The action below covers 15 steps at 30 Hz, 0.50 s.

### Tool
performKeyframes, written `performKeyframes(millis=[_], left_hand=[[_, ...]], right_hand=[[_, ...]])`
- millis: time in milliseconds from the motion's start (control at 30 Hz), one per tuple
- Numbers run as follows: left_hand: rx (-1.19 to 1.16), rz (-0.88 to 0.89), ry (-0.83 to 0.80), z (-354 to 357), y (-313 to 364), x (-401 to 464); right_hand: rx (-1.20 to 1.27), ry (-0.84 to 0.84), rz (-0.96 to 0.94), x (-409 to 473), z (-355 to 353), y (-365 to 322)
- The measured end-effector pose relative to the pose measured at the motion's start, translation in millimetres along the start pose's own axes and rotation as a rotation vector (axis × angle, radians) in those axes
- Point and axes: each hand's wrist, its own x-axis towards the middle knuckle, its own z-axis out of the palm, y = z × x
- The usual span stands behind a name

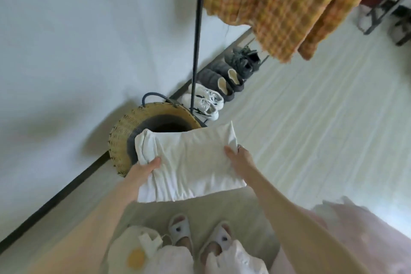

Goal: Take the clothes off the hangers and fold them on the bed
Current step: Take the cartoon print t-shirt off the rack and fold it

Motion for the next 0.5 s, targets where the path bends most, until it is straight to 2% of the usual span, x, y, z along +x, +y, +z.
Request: performKeyframes(millis=[100,267,367,500], left_hand=[[-0.054,0.025,0.029,-26,18,19],[-0.058,0.044,0.184,-57,40,97],[-0.051,0.051,0.277,-69,37,174],[0.052,0.042,0.312,-68,3,282]], right_hand=[[-0.079,-0.069,-0.041,43,32,-39],[-0.17,-0.179,-0.015,133,96,-73],[-0.248,-0.219,-0.041,207,149,-70],[-0.388,-0.311,-0.117,291,215,-32]])
